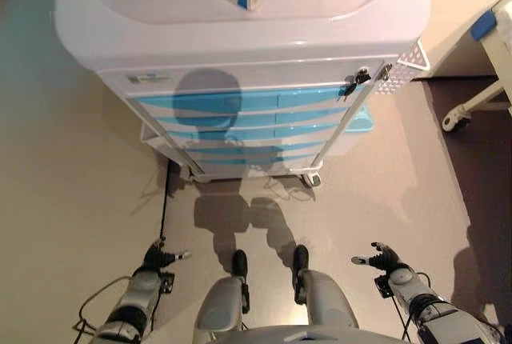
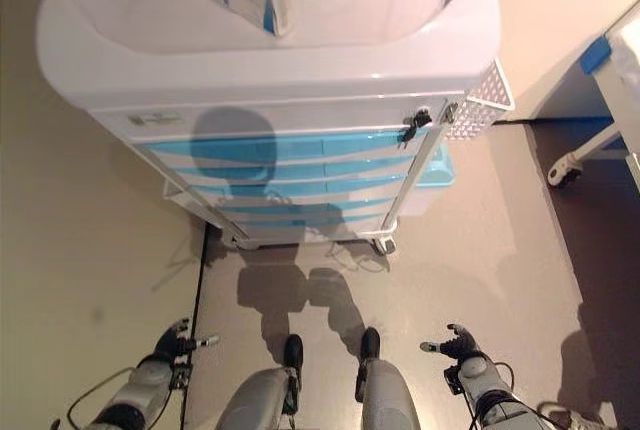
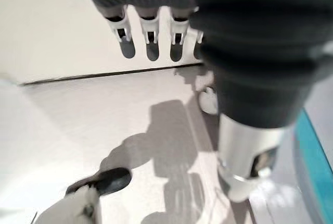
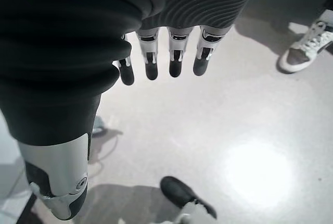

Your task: Open the drawer and pick up the medicine

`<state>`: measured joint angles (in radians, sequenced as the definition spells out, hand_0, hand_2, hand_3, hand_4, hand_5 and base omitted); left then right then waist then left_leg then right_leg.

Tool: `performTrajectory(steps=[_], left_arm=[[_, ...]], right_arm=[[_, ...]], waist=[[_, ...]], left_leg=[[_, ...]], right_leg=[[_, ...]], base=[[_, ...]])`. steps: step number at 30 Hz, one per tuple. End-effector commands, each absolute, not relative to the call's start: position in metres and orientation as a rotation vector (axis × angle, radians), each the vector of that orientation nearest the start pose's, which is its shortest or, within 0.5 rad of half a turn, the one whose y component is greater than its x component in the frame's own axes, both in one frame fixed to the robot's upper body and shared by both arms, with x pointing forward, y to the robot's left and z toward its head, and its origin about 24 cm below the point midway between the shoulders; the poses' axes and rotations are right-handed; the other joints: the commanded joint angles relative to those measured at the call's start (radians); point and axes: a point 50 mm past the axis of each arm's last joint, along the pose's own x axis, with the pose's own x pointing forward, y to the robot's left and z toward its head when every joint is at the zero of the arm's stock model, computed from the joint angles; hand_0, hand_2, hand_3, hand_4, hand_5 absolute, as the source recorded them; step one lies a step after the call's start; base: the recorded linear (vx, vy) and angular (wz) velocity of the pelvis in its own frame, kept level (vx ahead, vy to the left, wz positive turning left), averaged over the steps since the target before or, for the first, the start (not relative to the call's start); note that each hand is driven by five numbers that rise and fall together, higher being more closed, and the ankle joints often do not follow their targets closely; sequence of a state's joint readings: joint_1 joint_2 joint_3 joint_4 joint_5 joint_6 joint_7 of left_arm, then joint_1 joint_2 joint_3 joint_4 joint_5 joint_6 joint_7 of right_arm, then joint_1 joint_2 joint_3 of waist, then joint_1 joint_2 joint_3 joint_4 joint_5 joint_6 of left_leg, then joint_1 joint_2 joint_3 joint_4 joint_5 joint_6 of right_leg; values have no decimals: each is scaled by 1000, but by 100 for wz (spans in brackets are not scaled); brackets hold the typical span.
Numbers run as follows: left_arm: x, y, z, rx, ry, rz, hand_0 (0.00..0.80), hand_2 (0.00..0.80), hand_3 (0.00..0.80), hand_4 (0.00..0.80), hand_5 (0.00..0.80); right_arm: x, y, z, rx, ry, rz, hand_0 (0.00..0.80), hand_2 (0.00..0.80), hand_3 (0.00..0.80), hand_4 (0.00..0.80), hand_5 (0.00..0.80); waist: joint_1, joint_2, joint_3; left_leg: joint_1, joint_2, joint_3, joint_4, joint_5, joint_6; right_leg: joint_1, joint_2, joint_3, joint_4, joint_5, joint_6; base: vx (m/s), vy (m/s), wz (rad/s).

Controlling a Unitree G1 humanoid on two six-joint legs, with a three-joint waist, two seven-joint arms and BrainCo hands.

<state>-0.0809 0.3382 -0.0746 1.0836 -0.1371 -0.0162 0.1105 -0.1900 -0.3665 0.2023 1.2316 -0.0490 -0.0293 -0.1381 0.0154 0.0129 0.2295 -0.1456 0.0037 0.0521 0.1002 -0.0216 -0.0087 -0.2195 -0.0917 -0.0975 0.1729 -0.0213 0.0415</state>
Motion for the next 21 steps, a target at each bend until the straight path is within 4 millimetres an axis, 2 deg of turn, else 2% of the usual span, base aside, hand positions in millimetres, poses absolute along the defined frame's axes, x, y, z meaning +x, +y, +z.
performTrajectory(steps=[1, 2, 3, 9, 17, 21], left_arm=[[155, 282, -122, 249, 952, 309, 0, 0, 0, 0, 0], [137, 279, -132, 243, 1020, 300, 0, 0, 0, 0, 0], [130, 278, -135, 234, 1045, 309, 0, 0, 0, 0, 0], [99, 273, -148, 221, 1149, 310, 0, 0, 0, 0, 0], [77, 264, -156, 250, 1230, 259, 0, 0, 0, 0, 0], [72, 260, -158, 243, 1246, 243, 0, 0, 0, 0, 0]], right_arm=[[151, -286, -126, -582, 1060, -154, 0, 0, 0, 0, 0], [142, -285, -131, -571, 1090, -148, 0, 0, 0, 0, 0], [137, -283, -133, -560, 1106, -148, 0, 0, 0, 0, 0], [116, -272, -145, -501, 1170, -142, 0, 0, 0, 0, 0], [100, -255, -155, -425, 1211, -124, 0, 0, 0, 0, 0], [94, -250, -157, -403, 1229, -117, 0, 0, 0, 0, 0]], waist=[[9, -40, -51], [15, -42, -79], [18, -43, -91], [28, -48, -153], [38, -55, -197], [38, -52, -208]], left_leg=[[-40, -44, -14, -29, 26, 21], [-6, -38, -18, -67, 38, 17], [10, -37, -19, -85, 45, 15], [104, -26, -25, -182, 81, -3], [156, -26, -28, -187, 67, -7], [170, -25, -27, -187, 63, -8]], right_leg=[[12, 23, -9, -69, 58, 31], [41, 25, -17, -94, 61, 35], [58, 27, -20, -108, 62, 36], [151, 40, -49, -178, 69, 45], [218, 42, -60, -205, 63, 49], [232, 42, -61, -207, 58, 48]], base=[[96, 6, 17], [129, 2, 8], [128, 2, 4], [72, -10, 11], [24, -4, 2], [9, 1, 0]])
